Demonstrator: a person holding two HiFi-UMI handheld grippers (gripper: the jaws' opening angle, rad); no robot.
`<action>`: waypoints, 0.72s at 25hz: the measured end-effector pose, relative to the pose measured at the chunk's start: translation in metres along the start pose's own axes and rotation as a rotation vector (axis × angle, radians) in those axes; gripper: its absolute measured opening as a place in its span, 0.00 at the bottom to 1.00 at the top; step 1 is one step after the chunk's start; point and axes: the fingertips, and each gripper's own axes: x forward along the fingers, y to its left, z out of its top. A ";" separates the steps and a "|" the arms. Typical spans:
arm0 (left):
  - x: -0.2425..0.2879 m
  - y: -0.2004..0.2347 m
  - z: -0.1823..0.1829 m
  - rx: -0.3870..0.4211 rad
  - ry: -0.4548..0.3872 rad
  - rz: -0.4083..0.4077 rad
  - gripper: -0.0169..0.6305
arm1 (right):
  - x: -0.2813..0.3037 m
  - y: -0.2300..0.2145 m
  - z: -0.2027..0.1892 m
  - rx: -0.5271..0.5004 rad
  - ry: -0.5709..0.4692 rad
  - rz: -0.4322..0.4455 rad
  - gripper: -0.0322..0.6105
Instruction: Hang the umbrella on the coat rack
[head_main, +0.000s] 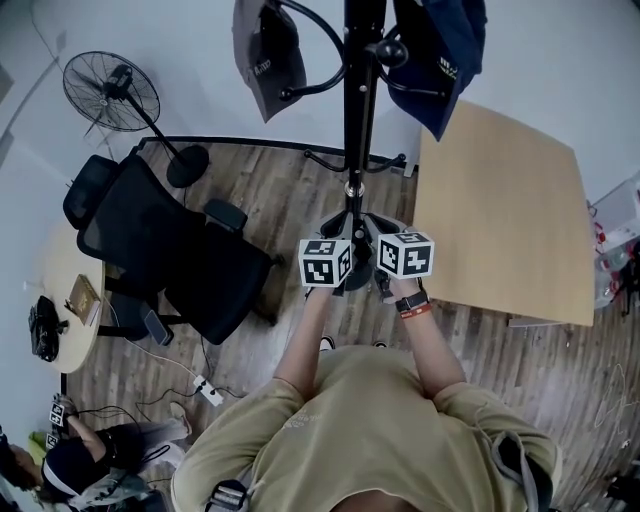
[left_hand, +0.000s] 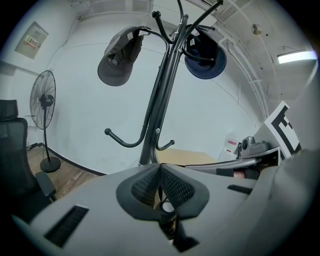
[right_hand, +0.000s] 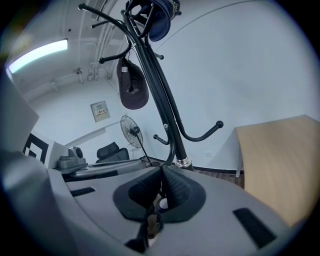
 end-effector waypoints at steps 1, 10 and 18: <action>0.001 0.001 -0.001 -0.001 0.004 0.000 0.06 | 0.001 -0.001 -0.001 0.002 0.003 0.000 0.08; 0.004 0.003 -0.016 0.001 0.034 -0.001 0.06 | 0.005 -0.005 -0.012 0.021 0.031 -0.004 0.08; 0.003 0.003 -0.029 -0.011 0.031 -0.001 0.06 | -0.027 -0.065 0.013 0.097 -0.109 -0.165 0.07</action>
